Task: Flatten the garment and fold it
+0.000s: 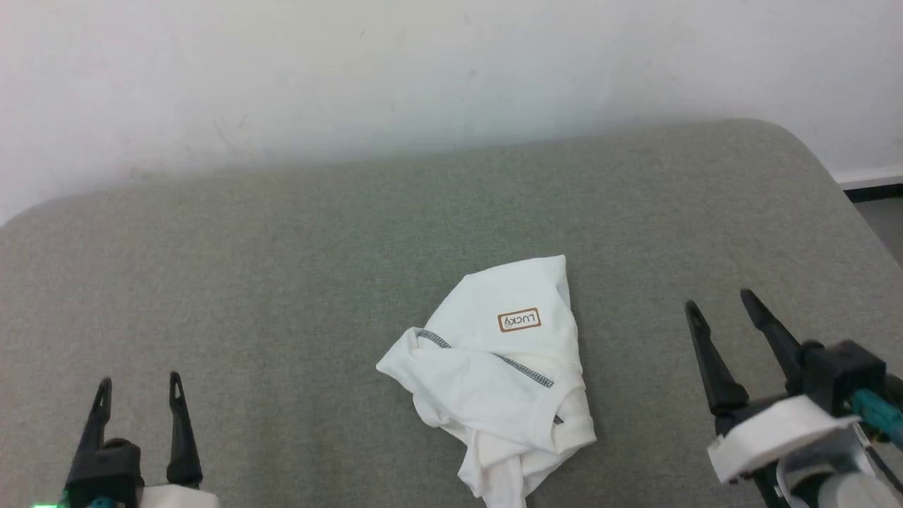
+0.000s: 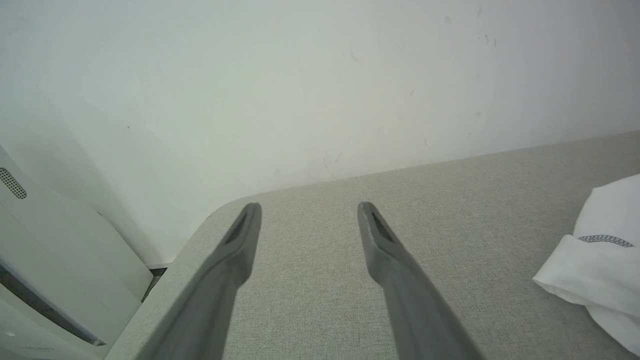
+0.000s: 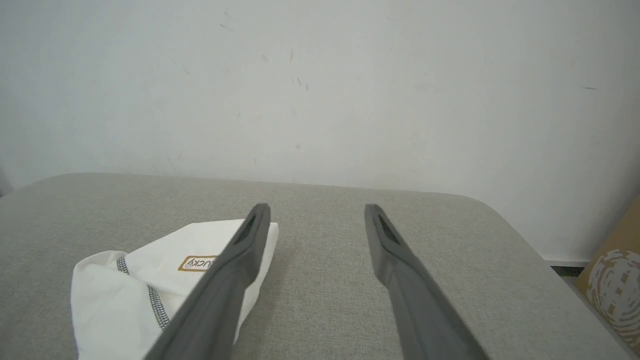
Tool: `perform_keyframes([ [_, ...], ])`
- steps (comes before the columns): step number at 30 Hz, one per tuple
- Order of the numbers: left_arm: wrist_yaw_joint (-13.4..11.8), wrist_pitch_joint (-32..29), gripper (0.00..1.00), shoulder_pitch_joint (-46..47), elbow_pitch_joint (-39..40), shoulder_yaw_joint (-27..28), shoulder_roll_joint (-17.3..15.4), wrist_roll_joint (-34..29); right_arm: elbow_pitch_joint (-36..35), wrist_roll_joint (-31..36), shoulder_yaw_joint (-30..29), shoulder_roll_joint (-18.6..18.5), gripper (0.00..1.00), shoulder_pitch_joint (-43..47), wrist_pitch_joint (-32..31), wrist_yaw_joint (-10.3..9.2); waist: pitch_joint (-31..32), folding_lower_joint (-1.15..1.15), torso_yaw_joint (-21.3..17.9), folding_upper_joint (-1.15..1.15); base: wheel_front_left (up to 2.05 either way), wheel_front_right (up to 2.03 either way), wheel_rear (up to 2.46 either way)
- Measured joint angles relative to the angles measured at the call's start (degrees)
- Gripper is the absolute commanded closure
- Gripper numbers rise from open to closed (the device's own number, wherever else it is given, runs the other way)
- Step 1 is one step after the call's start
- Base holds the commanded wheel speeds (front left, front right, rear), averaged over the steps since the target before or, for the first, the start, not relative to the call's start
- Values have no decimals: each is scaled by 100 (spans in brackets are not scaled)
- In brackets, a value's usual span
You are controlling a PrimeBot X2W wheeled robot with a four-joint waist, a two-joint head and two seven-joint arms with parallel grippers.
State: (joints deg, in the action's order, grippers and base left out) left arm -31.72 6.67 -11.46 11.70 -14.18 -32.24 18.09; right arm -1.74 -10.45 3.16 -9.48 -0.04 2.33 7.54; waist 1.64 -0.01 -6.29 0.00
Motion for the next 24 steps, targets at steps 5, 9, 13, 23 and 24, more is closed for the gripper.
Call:
perform_keyframes([
  [5, 53, 24, 0, -126, -51, -86, -25, 2, -242, 218, -274, 152, 0, 373, 34, 0, 29, 0, -64, 0, 0, 0, 0],
  [9, 113, 14, 0, -141, -55, -127, -48, 18, -391, 294, -371, 187, 0, 432, 25, 0, -30, 0, -98, 0, 0, 0, 0],
  [13, 196, -7, 0, -130, -66, -170, -66, 19, -205, 182, -545, 126, 0, 428, -248, 0, -125, 1, -89, 0, 0, 0, 0],
  [23, 405, 497, 0, 308, -109, -214, 91, 76, 1392, -909, -1039, -546, 0, -457, -2135, -1, -295, 1, 224, 0, 0, 0, 0],
  [24, 425, 563, 0, 381, -110, -208, 115, 66, 1503, -996, -1035, -571, 0, -570, -2306, -1, -312, 1, 281, 0, 0, 0, 0],
])
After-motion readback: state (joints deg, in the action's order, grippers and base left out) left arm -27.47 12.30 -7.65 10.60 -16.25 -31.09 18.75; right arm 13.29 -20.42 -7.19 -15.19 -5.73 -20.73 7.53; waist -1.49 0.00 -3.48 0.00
